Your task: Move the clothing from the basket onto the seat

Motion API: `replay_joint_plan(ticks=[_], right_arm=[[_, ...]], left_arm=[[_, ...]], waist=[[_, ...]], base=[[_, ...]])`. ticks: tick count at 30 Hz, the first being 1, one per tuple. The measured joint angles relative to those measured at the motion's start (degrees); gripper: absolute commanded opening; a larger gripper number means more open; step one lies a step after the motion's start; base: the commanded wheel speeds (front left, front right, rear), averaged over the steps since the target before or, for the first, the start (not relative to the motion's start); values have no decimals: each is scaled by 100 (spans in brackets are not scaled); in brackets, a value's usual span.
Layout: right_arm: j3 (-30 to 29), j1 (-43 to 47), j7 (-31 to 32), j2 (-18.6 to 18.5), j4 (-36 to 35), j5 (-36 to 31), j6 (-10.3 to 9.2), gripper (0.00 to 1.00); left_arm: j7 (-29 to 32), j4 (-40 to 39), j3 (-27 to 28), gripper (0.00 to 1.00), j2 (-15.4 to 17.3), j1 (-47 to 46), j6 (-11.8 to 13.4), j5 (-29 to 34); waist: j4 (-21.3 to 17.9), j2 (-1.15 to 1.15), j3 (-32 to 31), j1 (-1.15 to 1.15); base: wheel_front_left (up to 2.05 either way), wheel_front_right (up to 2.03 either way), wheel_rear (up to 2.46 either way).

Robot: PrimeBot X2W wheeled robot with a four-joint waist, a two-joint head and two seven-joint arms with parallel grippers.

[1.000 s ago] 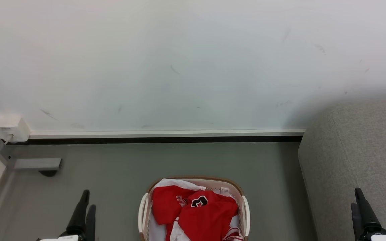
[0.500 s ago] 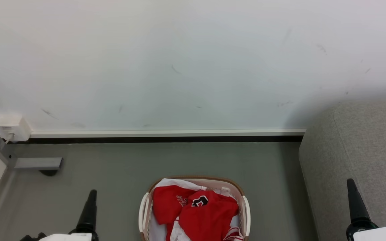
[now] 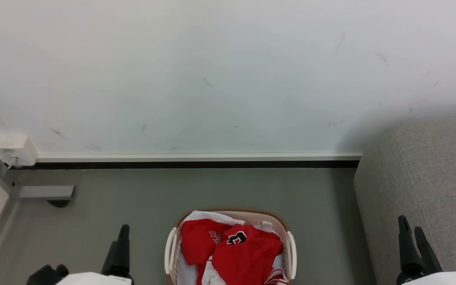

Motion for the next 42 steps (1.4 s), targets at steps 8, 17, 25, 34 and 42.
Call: replay_joint_plan(ticks=[8, 17, 25, 34, 42], right_arm=[[43, 1, -155, -5, 8, -710, 0, 100], [123, 12, -305, -16, 8, -1377, 0, 100], [181, 29, -455, -21, 3, -1940, 0, 100], [219, 40, -586, -30, 20, -2492, 0, 100], [257, 64, -695, -36, 96, -2836, 0, 100]], left_arm=[[-178, -18, -112, 100, 8, 13, 120, 829], [-327, -107, -178, 100, 19, 38, 243, 1631], [-475, -186, -227, 100, 31, 88, 334, 2235], [-597, -185, -316, 100, 37, 112, 434, 2892], [-704, -204, -352, 100, 44, 132, 519, 3419]], waist=[[3, 0, 7, 0], [1, 0, 14, 0], [1, 0, 27, 0], [7, 0, 36, 0], [19, 0, 38, 0]], base=[[0, 0, 0], [0, 0, 0], [0, 0, 0], [0, 0, 0], [0, 0, 0]])
